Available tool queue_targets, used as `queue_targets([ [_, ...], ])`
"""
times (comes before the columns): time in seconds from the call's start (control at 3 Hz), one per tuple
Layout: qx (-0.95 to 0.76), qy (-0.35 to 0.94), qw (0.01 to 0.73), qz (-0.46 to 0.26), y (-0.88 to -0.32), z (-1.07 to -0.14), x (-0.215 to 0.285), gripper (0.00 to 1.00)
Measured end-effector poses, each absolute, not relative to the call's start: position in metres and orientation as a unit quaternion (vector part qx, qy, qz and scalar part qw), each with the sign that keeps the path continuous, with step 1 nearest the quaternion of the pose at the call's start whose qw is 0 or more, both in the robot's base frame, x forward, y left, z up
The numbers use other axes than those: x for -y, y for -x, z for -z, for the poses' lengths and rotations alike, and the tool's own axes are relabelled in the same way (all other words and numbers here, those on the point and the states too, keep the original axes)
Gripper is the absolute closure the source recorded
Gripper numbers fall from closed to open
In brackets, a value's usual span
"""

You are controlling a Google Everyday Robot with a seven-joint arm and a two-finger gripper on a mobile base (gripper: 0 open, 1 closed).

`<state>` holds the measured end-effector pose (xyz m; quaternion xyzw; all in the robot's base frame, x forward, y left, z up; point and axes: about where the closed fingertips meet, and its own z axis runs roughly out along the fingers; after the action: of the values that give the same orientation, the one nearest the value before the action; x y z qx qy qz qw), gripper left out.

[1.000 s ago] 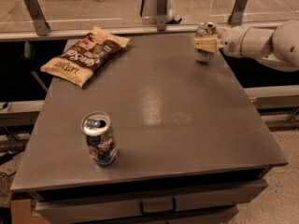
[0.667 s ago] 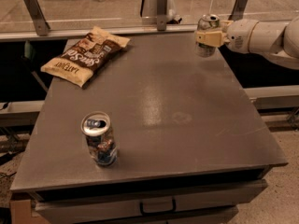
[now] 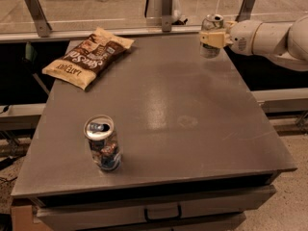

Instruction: Move 7up can near brown chip bag

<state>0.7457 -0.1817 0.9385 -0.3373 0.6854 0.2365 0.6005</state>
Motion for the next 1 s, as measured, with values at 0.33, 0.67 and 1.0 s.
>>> queue_targets([
  [0.33,-0.670,0.366,0.584,-0.275,-0.733,-0.925,0.137,1.00],
  [0.67,-0.645,0.403,0.561,-0.327,-0.709,-0.911,0.072,1.00],
  [1.0,-0.613,0.436,0.543,-0.373,-0.689,-0.906,0.004,1.00],
])
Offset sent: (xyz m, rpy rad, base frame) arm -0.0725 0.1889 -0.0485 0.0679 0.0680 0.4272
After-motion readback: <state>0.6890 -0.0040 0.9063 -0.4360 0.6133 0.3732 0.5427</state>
